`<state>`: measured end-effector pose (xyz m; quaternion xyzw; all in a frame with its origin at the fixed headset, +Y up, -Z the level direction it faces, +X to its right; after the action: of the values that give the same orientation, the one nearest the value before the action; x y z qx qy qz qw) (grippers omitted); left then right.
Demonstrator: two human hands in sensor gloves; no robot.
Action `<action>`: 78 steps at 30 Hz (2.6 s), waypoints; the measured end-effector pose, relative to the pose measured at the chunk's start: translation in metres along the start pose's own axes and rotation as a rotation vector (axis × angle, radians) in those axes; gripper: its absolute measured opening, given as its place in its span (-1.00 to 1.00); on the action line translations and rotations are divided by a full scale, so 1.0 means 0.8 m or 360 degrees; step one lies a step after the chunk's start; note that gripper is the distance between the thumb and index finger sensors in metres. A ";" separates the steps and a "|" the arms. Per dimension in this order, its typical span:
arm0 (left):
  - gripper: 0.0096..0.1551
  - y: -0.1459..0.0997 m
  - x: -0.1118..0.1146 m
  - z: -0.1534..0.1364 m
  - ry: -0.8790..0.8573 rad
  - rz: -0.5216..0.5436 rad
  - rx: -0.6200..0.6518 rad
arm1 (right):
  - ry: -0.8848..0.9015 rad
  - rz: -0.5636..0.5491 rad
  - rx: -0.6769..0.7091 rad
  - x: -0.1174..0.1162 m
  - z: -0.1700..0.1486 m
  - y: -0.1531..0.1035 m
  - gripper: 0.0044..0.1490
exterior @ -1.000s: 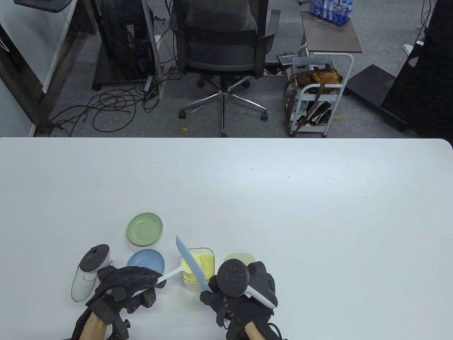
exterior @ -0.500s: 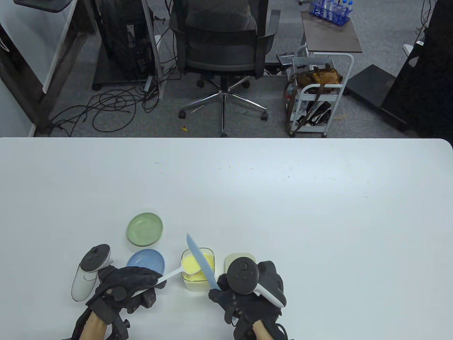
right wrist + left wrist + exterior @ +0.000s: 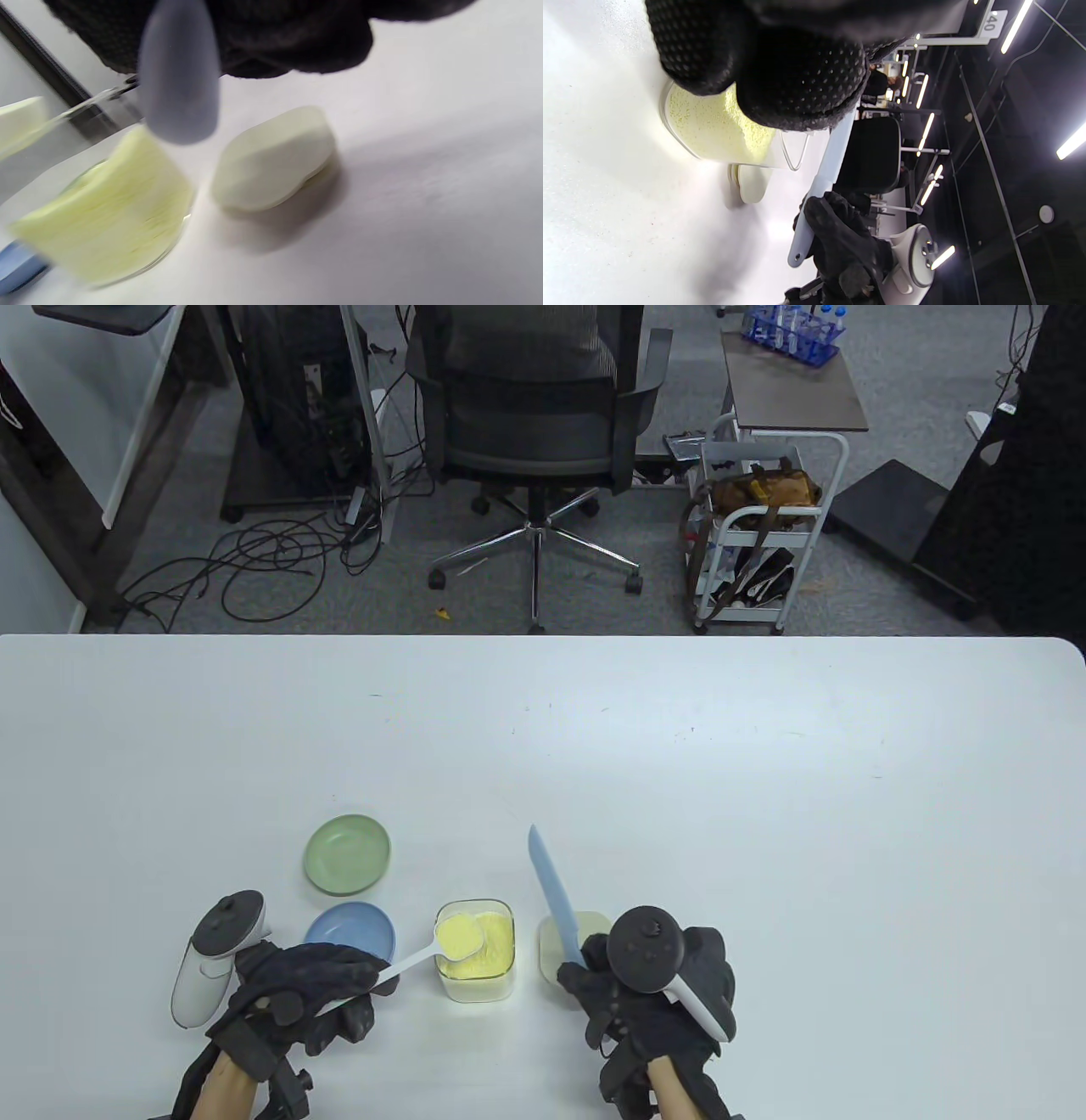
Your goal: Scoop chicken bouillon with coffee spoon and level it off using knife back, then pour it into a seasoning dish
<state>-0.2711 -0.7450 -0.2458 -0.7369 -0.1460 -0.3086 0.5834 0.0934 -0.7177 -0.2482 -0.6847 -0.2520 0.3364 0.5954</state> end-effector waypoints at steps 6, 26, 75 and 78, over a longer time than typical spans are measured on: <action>-0.49 0.001 0.000 0.000 -0.0001 -0.0008 0.0003 | -0.0158 -0.0226 -0.0342 0.014 -0.073 0.021 -0.44; -0.49 0.004 0.005 0.000 -0.0008 -0.0041 0.0030 | -0.0272 -0.0311 -0.0507 0.021 -0.132 0.023 -0.46; -0.49 -0.050 -0.071 -0.019 -0.0207 0.0336 0.0024 | -0.0247 -0.0398 0.0123 -0.005 -0.076 -0.017 0.15; -0.49 -0.063 -0.084 -0.029 -0.0117 0.0334 -0.0103 | -0.0227 -0.0413 0.0122 -0.003 -0.077 -0.018 0.15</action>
<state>-0.3584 -0.7436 -0.2461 -0.7774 -0.0792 -0.2230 0.5828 0.1396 -0.7570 -0.2300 -0.5976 -0.3669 0.3139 0.6402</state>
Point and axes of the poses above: the tracker on the back of each hand, its own z axis roughly to the thumb side, its own y axis roughly from the wrist to the fingertips, x = y × z, the point moved 2 cm from there along y, roughly from the wrist to the fingertips, and after that the axes turned 10 degrees about y, right-handed, at the moved point
